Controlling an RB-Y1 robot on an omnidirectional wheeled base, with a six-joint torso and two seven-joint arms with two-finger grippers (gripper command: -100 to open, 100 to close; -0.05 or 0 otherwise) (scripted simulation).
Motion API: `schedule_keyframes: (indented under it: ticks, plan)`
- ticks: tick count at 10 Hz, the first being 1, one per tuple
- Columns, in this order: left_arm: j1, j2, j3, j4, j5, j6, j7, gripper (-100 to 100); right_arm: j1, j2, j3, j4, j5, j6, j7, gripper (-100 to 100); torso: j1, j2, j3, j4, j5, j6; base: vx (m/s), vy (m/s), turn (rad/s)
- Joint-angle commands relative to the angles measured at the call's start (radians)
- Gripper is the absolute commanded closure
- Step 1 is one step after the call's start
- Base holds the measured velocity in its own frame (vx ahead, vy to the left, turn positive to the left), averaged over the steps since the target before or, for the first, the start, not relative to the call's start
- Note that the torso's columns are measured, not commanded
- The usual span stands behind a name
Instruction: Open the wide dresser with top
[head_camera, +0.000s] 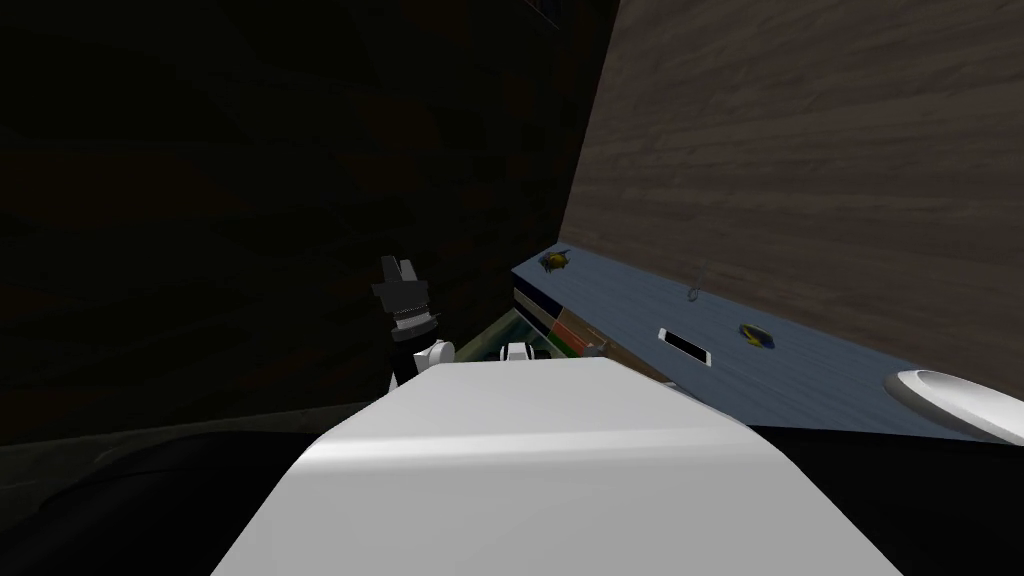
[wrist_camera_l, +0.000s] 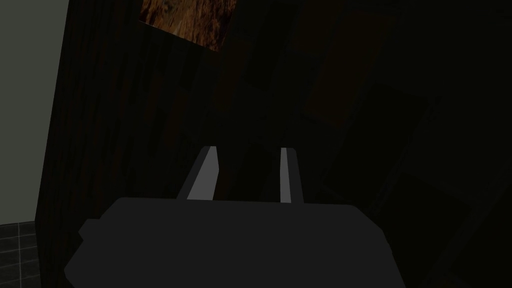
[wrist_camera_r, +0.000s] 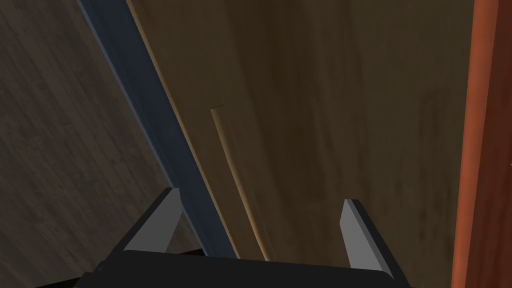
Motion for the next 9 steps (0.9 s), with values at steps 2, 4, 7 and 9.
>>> schedule_keyframes:
  ticks: [2,4,7,9]
  plan:
    - [0.0,0.0,0.0,0.0,0.0,0.0,0.0,0,0.005,-0.011,-0.029,0.028,-0.016,0.027,-0.005,-100,-0.003,0.003,0.002,0.001,-0.001,0.0,-0.009,0.003,0.167]
    - [0.0,0.0,0.0,0.0,0.0,0.0,0.0,0,0.019,-0.015,-0.066,0.032,-0.049,0.031,-0.01,-100,-0.002,0.004,0.003,0.001,-0.001,0.0,-0.067,-0.019,0.358]
    - [0.0,0.0,0.0,0.0,0.0,0.0,0.0,0,0.033,-0.02,-0.103,0.038,-0.081,0.035,-0.015,-100,0.0,0.0,0.0,0.0,0.0,0.0,-0.081,-0.014,0.368]
    - [0.0,0.0,0.0,0.0,0.0,0.0,0.0,0,0.046,-0.025,-0.139,0.039,-0.113,0.039,-0.02,-100,-0.001,0.0,0.0,0.001,0.001,0.0,-0.08,-0.011,0.359]
